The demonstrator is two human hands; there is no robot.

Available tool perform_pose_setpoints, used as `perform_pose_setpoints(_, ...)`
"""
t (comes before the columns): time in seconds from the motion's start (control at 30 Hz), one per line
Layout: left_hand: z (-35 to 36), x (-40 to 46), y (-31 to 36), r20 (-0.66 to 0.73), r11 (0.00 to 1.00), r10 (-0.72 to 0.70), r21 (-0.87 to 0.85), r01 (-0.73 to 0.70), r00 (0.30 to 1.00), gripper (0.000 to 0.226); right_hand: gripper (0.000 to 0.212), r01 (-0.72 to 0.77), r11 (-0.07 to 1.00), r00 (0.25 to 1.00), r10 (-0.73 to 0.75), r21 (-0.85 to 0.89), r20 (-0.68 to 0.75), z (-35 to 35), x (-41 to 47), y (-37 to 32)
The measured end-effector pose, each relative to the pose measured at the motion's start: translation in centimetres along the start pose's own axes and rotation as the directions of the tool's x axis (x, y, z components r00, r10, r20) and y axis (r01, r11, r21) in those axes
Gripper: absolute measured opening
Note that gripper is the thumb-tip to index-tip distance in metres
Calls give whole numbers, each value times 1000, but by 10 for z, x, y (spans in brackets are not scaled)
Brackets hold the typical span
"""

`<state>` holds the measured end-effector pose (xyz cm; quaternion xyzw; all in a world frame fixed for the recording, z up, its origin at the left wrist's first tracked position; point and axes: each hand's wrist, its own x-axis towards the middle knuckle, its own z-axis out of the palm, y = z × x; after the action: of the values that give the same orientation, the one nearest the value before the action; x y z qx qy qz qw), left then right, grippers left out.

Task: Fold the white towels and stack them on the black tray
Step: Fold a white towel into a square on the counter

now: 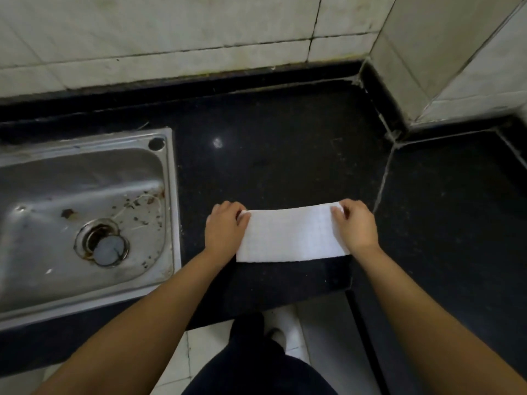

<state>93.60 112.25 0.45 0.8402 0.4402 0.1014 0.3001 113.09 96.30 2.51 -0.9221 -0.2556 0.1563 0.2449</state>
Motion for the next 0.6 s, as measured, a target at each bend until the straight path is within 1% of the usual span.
perform_pose_setpoints(0.07,7,-1,-4,0,997,23,79,-23,1000,26,26,3,970,1000,-9,-244,-26,9,0,-2)
perform_pose_setpoints(0.1,9,-5,-5,2,995,21,97,-21,1000,37,33,-2,953,999,-13,-304,-47,13,-2,-3)
perform_pose_setpoints(0.17,11,-18,-11,-10,993,7,116,-6,1000,56,46,48,943,996,-71,-329,-58,17,-5,-15)
perform_pose_setpoints(0.2,12,-26,-15,-21,991,15,137,-12,1000,62,48,108,941,993,-119,-322,-16,20,-5,-26)
perform_pose_setpoints(0.27,13,-44,-22,-39,978,43,208,-34,998,68,46,273,921,958,-235,-278,163,31,-4,-54)
perform_pose_setpoints(0.33,14,-58,-26,-48,964,25,265,-12,999,71,47,423,874,874,-323,-240,363,49,-6,-85)
perform_pose_setpoints(0.4,15,-63,-24,-66,958,-12,285,31,998,72,49,518,814,806,-361,-264,469,69,-10,-107)
perform_pose_setpoints(0.47,15,-65,-18,-55,967,-82,238,93,995,71,44,541,774,792,-338,-329,508,83,-10,-119)
perform_pose_setpoints(0.53,18,-66,-13,-32,972,-156,171,159,987,67,37,527,762,788,-275,-375,550,85,-7,-124)
perform_pose_setpoints(0.6,17,-66,-10,-36,975,-153,156,157,988,58,36,515,791,761,-247,-329,600,77,-5,-126)
